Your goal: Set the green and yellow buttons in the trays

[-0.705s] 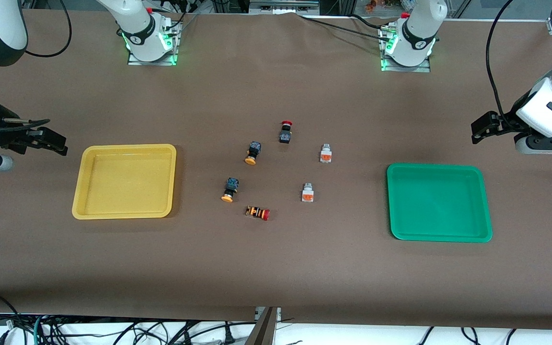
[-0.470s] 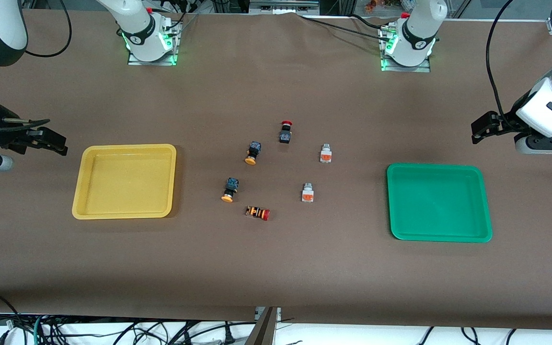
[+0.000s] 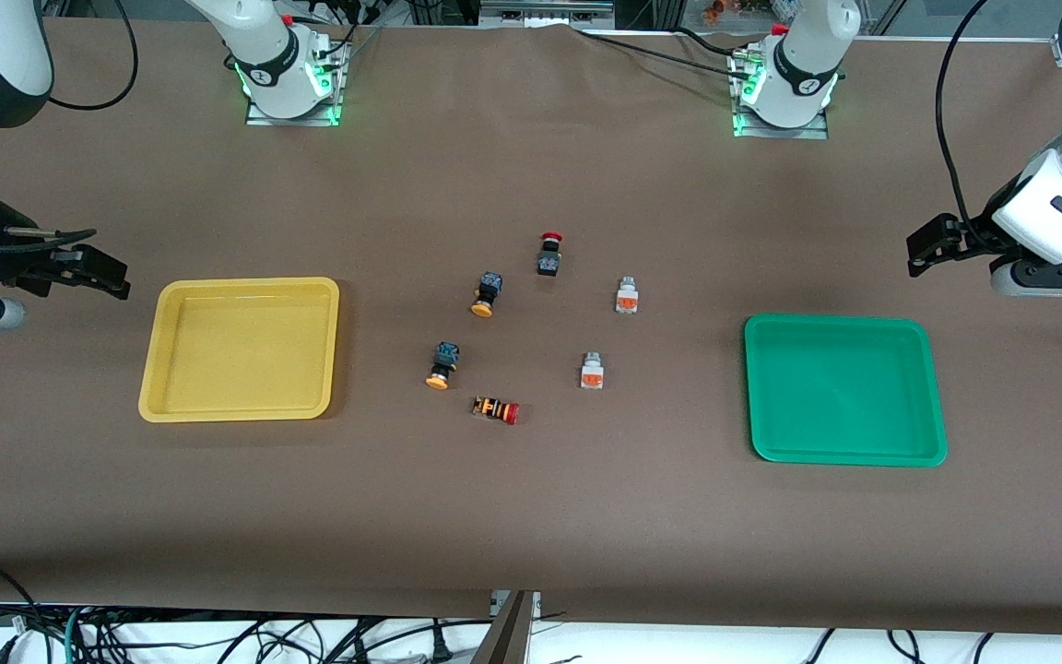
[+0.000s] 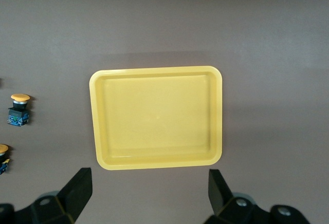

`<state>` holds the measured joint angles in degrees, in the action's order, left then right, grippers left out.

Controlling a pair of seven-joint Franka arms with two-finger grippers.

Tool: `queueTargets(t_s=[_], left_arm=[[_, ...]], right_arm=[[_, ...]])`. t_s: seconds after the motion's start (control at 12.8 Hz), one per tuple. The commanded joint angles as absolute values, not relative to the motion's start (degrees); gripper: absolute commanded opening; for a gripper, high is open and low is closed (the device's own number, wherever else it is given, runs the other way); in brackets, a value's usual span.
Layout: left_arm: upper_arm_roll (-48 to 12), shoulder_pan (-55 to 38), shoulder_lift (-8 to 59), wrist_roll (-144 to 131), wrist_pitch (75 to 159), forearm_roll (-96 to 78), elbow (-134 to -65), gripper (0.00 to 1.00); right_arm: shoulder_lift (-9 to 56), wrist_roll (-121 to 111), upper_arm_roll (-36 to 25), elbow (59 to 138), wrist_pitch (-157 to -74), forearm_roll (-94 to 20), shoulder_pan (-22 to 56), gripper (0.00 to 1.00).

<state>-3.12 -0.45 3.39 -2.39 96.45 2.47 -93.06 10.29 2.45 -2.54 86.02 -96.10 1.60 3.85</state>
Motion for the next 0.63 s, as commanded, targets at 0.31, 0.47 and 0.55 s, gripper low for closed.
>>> queueTargets(t_s=[0.31, 0.47, 0.55], left_arm=[[-3.60, 0.09, 3.43, -1.23, 95.36, 2.99, -92.02, 1.00], [-3.60, 0.09, 3.43, -1.23, 95.36, 2.81, -92.11, 1.00], [-3.60, -0.17, 3.43, -1.06, 95.27, 2.90, -92.11, 1.00]], right_arm=[[11.68, 3.16, -2.29, 85.43, -95.89, 1.41, 4.04, 1.00], [13.18, 3.25, -2.02, 85.34, -95.89, 1.67, 4.57, 1.00], [14.49, 3.16, -2.02, 85.34, -95.80, 1.76, 5.09, 1.00]])
